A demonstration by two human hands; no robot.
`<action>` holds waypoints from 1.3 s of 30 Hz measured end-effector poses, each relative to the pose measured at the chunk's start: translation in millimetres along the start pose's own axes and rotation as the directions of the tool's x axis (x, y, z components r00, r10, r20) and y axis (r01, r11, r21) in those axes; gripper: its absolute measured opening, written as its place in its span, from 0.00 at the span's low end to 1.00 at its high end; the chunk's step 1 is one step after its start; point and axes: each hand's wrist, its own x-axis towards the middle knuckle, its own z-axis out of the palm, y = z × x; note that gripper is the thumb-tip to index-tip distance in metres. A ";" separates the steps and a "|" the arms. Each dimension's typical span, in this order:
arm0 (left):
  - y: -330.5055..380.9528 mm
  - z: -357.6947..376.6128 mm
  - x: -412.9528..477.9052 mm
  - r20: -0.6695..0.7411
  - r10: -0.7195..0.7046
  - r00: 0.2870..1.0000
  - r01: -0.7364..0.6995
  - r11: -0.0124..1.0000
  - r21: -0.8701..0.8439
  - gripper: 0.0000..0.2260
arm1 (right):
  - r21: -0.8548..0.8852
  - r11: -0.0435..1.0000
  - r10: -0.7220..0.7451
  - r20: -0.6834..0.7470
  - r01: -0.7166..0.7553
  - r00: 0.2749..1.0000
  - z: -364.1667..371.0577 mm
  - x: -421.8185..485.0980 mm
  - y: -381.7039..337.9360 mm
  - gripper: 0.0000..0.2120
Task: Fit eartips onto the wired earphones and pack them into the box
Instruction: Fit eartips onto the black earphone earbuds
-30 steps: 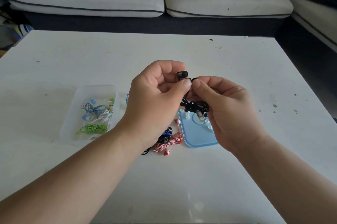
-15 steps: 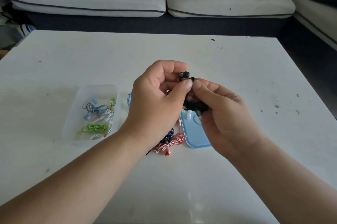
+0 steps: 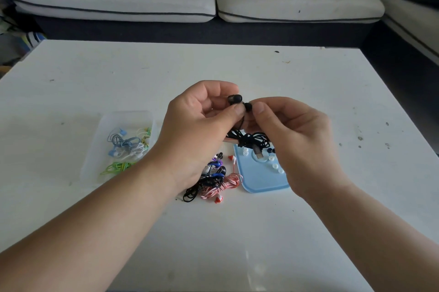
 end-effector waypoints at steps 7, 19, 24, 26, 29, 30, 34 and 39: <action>6.4 -5.4 2.3 0.126 -0.078 0.989 0.086 0.995 -0.058 0.12 | 0.199 0.952 0.190 0.212 -0.233 0.959 -13.2 9.6 -5.7 0.10; 12.1 -7.8 0.5 0.164 -0.013 0.986 -0.002 0.996 0.094 0.12 | -0.048 0.996 0.085 0.227 -0.076 0.970 -23.6 11.1 -15.1 0.04; 19.2 -12.9 0.6 0.201 -0.279 0.939 0.279 0.960 0.033 0.11 | -0.390 0.913 -0.039 0.215 0.123 0.976 -23.9 7.4 -15.4 0.07; 22.5 -14.6 1.6 0.217 -0.373 0.902 0.379 0.925 0.016 0.11 | -0.469 0.862 -0.077 0.250 0.190 0.965 -24.3 6.7 -12.1 0.07; 23.5 -14.9 3.0 0.210 -0.447 0.870 0.459 0.888 -0.010 0.11 | -0.545 0.736 -0.247 0.337 0.402 0.909 -22.1 5.8 -7.7 0.06; 23.5 -14.9 3.2 0.205 -0.465 0.861 0.480 0.876 -0.033 0.10 | -0.557 0.681 -0.313 0.367 0.476 0.876 -20.8 5.5 -6.1 0.06; 21.3 -15.6 1.1 0.203 -0.419 0.885 0.442 0.892 -0.088 0.10 | -0.442 0.857 -0.201 0.187 0.265 0.962 -15.6 3.1 -2.6 0.06; 15.5 -14.2 0.3 0.174 -0.126 0.977 0.108 0.988 0.108 0.11 | -0.145 0.987 0.083 0.110 -0.066 0.991 -12.5 3.3 -3.5 0.03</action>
